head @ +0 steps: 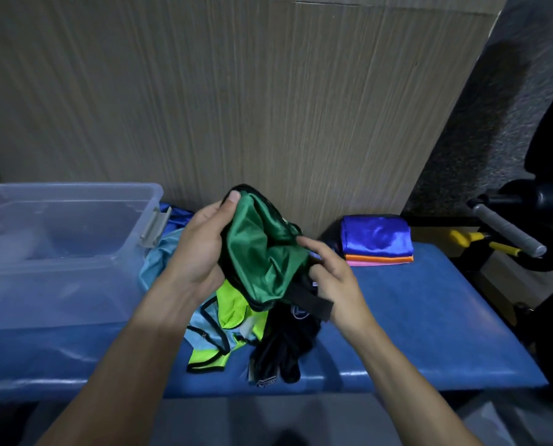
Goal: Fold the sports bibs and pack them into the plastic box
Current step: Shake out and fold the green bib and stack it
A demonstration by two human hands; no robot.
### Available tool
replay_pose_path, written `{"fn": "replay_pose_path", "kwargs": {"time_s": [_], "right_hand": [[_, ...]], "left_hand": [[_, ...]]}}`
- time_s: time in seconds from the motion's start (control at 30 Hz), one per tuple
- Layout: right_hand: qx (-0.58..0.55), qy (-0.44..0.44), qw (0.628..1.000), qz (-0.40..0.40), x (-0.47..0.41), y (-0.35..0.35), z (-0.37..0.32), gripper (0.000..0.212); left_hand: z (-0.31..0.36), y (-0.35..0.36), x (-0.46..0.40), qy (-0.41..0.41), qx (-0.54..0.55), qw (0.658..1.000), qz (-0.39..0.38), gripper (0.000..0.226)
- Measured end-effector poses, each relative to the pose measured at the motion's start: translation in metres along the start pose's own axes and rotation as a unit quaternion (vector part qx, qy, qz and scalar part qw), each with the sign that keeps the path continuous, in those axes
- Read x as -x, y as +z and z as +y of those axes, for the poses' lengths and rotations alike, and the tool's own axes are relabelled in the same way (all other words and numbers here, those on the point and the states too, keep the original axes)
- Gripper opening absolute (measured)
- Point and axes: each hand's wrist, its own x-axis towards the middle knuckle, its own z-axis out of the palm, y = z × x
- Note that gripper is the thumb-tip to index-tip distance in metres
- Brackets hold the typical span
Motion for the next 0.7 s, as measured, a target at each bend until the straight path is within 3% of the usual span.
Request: {"fn": "replay_pose_path", "kwargs": {"time_s": [0.17, 0.3, 0.37, 0.47, 0.6, 0.7], "right_hand": [[0.01, -0.034, 0.999, 0.022, 0.009, 0.0, -0.015, 0.026], [0.089, -0.131, 0.987, -0.004, 0.017, 0.006, -0.022, 0.067], [0.139, -0.203, 0.969, -0.026, 0.016, 0.006, -0.03, 0.06], [0.13, -0.219, 0.966, -0.053, 0.014, 0.008, -0.042, 0.032], [0.09, -0.193, 0.976, -0.038, 0.008, 0.004, -0.062, 0.023], [0.083, -0.213, 0.973, -0.019, -0.009, 0.0, -0.1, 0.03]], "left_hand": [[0.003, -0.003, 0.013, -0.038, -0.046, 0.997, -0.043, 0.032], [-0.001, -0.005, 0.024, -0.077, -0.118, 0.981, -0.134, 0.034], [-0.002, -0.006, 0.027, -0.077, -0.16, 0.969, -0.171, 0.032], [-0.003, -0.007, 0.033, -0.046, -0.207, 0.959, -0.188, 0.026], [0.006, -0.018, 0.033, 0.044, -0.279, 0.945, -0.166, 0.023], [0.018, -0.022, 0.027, 0.123, -0.342, 0.926, -0.1, 0.022]]}}
